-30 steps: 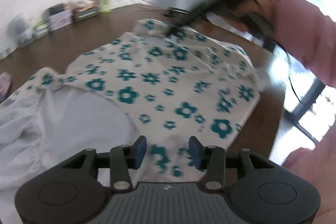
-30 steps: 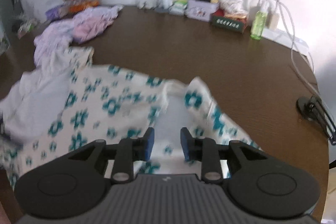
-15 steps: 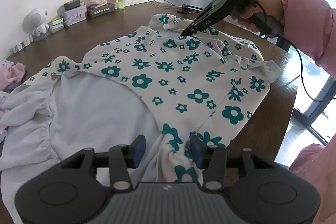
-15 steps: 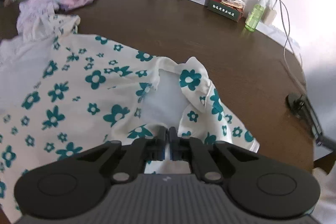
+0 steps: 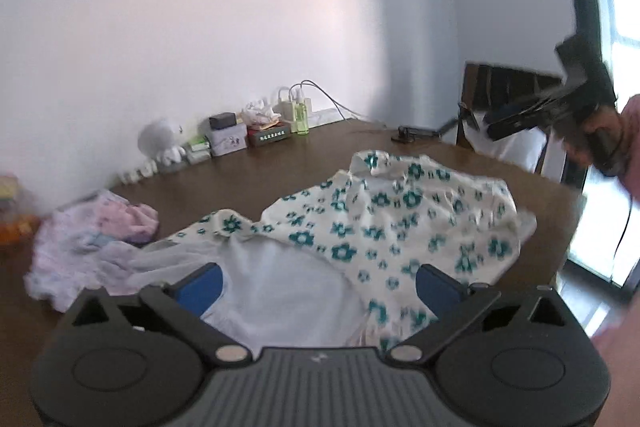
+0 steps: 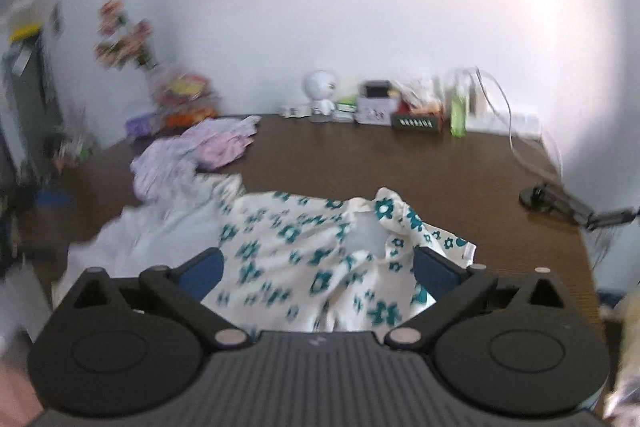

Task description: Fold clothes

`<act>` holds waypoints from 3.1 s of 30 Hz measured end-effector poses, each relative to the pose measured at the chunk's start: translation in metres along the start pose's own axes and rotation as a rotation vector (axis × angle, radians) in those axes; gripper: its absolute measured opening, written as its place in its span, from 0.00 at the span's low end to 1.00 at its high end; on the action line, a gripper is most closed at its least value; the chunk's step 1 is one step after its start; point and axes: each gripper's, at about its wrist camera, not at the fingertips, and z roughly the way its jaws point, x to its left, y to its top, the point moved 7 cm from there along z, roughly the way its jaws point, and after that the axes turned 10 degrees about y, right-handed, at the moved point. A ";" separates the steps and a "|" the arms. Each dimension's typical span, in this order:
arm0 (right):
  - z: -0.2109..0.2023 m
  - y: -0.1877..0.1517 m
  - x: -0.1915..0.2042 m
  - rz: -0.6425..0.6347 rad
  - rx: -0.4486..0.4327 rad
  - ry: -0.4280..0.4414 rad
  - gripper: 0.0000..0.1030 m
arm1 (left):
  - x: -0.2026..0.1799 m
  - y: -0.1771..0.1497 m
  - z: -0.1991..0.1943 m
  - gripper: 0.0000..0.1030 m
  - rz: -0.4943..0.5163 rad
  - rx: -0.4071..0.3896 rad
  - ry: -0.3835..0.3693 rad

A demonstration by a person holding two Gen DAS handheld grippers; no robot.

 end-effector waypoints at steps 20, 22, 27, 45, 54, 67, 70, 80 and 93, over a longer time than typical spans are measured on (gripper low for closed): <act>-0.026 -0.079 0.092 -0.530 0.218 -0.141 0.99 | -0.064 -0.077 -0.034 0.91 0.348 0.178 0.129; -0.020 -0.082 0.100 -0.614 0.283 -0.111 0.90 | -0.068 -0.078 -0.031 0.83 0.418 0.200 0.122; 0.002 -0.087 0.112 -0.779 0.436 -0.026 0.65 | -0.077 -0.082 -0.023 0.75 0.595 0.257 0.104; 0.032 -0.088 0.079 -0.719 0.676 0.104 0.34 | -0.060 -0.090 0.000 0.44 0.772 0.400 0.007; 0.035 -0.094 0.086 -0.801 0.722 0.108 0.11 | -0.070 -0.096 0.005 0.14 0.906 0.397 -0.026; 0.019 -0.098 0.103 -0.920 0.639 0.049 0.04 | -0.063 -0.088 0.001 0.01 0.880 0.274 0.219; 0.014 -0.094 0.104 -0.928 0.628 0.034 0.04 | -0.057 -0.077 -0.004 0.01 0.854 0.259 0.238; 0.008 -0.037 0.103 -0.964 0.588 0.051 0.04 | -0.025 -0.022 -0.003 0.01 0.750 0.266 0.134; 0.095 0.047 0.038 -0.820 0.700 0.104 0.04 | 0.049 0.041 0.109 0.01 0.736 0.409 0.071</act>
